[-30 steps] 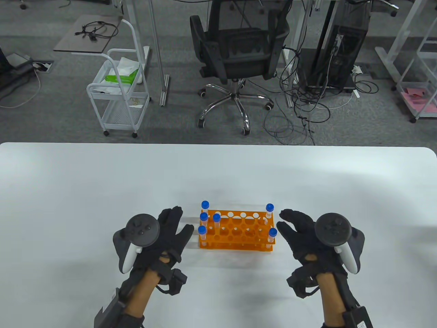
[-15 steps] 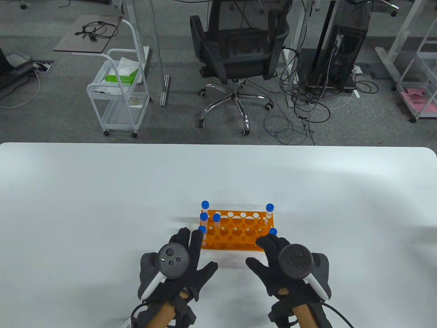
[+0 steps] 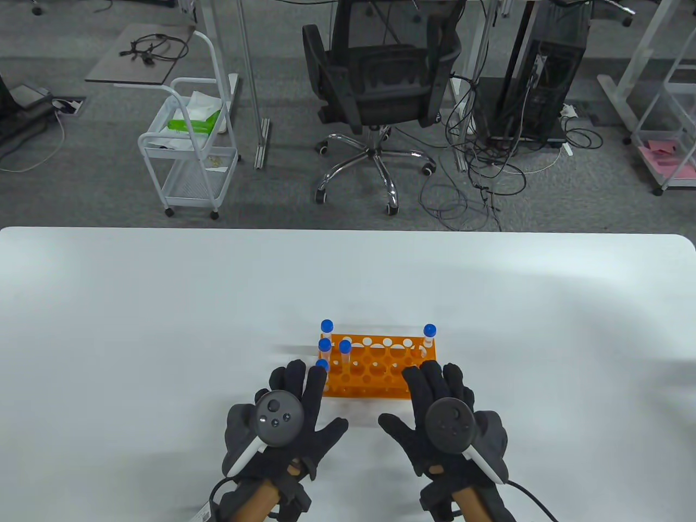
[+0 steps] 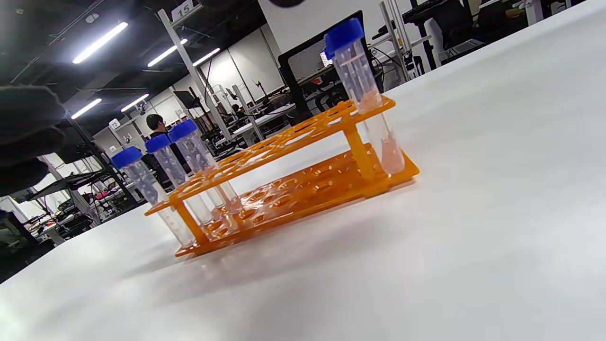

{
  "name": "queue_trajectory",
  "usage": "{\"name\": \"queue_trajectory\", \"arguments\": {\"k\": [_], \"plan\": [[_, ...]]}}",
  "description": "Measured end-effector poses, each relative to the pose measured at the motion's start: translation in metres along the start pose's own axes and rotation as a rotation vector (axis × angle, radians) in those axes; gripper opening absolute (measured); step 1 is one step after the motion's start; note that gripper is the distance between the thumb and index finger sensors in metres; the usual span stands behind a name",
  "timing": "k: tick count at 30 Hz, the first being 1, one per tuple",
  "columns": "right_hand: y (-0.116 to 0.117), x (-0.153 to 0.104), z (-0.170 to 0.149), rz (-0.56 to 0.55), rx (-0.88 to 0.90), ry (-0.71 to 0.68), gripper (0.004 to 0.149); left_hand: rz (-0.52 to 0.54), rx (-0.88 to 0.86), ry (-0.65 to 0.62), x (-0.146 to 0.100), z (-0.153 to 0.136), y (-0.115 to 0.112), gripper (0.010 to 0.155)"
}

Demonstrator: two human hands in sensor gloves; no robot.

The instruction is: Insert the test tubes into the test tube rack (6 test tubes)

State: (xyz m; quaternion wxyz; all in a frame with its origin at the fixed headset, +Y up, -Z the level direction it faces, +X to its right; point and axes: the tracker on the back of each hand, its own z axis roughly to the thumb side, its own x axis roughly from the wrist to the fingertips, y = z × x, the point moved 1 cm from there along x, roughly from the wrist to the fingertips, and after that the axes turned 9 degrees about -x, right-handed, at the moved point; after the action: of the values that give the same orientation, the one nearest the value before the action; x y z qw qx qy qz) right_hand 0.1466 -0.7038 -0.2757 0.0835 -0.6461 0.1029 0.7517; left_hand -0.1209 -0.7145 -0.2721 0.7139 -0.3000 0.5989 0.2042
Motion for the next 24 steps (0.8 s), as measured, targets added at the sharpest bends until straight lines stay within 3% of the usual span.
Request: {"name": "queue_trajectory", "arguments": {"k": [6,24], "plan": [[0.007,0.002,0.002,0.092,-0.017,-0.028,0.095,-0.201,-0.003,-0.022,0.004,-0.002,-0.015,0.083],[0.018,0.003,0.008,0.232,-0.073,-0.053,0.094,-0.219,0.036,-0.019,0.003,-0.001,-0.017,0.084]]}}
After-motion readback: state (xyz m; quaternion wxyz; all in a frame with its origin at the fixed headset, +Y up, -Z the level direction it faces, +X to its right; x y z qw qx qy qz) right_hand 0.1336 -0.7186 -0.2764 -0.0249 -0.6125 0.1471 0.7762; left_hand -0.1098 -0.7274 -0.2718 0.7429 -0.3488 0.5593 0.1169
